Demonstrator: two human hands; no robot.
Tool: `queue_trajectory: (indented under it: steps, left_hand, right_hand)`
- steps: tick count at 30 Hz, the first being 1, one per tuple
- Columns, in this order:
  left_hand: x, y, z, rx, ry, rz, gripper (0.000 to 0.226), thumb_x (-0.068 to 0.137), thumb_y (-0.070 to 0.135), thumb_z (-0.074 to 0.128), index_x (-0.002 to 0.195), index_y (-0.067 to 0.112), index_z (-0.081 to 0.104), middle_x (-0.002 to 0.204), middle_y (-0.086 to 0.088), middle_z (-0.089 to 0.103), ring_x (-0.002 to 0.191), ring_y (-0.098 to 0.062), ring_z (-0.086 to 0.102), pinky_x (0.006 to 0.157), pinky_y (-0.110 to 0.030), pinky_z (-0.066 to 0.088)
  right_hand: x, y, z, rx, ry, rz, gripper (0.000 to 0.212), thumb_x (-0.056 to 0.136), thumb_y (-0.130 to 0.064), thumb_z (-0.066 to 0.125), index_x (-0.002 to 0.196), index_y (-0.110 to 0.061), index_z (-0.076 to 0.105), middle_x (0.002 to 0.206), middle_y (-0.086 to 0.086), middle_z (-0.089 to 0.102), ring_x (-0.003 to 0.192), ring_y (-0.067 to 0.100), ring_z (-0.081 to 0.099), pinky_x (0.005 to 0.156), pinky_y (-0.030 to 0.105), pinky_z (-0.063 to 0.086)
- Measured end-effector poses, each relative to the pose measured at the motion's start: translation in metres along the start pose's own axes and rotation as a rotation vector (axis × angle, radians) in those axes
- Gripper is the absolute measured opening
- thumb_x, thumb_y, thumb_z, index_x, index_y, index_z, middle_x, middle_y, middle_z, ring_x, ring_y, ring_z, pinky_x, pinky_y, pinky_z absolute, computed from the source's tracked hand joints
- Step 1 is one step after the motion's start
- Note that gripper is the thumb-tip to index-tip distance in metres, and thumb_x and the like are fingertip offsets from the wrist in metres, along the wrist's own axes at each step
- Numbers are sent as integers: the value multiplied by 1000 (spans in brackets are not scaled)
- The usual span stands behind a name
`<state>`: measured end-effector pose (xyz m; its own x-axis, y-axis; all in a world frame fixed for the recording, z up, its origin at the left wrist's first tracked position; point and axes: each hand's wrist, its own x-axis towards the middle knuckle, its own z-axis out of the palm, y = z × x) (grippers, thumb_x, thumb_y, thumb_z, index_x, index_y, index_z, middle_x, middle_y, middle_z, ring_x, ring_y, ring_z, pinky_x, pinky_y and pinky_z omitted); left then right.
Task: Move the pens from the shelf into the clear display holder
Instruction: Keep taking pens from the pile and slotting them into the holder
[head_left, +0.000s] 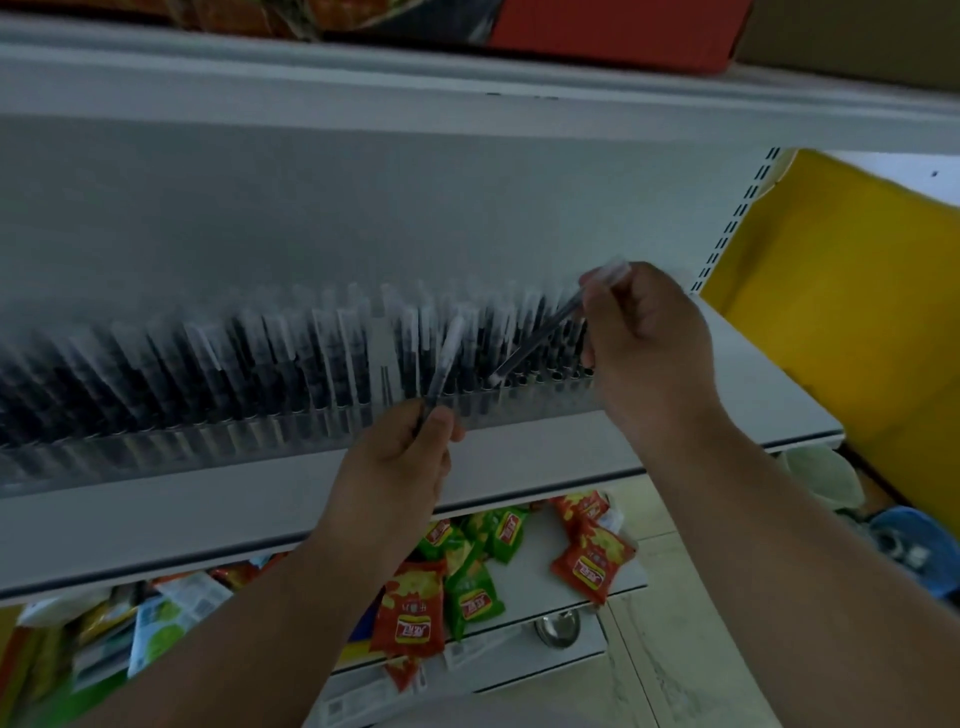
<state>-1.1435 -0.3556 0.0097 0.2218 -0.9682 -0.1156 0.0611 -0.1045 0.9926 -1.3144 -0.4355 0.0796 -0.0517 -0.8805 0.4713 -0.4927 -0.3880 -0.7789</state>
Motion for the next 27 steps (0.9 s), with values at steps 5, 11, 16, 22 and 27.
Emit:
queue_trajectory:
  steps: [5,11,16,22,27]
  left_hand:
    - [-2,2,-1,-13,-11,21,30,103,23,46,78,10,58,52,6,36,47,-12,28,50,-28,22]
    - [-6,0,0,-11,-6,22,29,103,21,46,78,10,58,51,8,37,46,-10,30,46,-25,27]
    - [-7,1,2,-21,-6,21,30,102,22,46,77,12,59,52,7,36,48,-11,30,49,-27,26]
    - [-7,1,2,-26,-1,15,29,103,22,46,78,11,58,52,7,36,48,-11,30,49,-27,25]
    - [-7,0,2,-28,-14,19,30,103,21,45,78,11,58,52,7,35,47,-11,29,47,-26,25]
  right_hand:
    - [7,5,7,-258,-88,-144,17,101,-27,47,92,-16,57,67,-13,47,61,-2,48,52,14,30]
    - [16,-7,11,-363,-142,-247,17,100,-26,47,89,-15,52,70,-8,49,63,4,47,52,21,32]
    - [13,-7,16,-389,-196,-292,19,99,-23,47,96,-9,59,80,4,60,70,20,56,60,33,46]
    - [17,-11,9,-379,-176,-307,20,98,-24,47,91,-9,57,76,3,58,68,18,54,57,29,40]
    - [17,-13,11,-392,-232,-280,20,98,-24,47,90,-9,57,75,4,58,67,18,55,58,30,43]
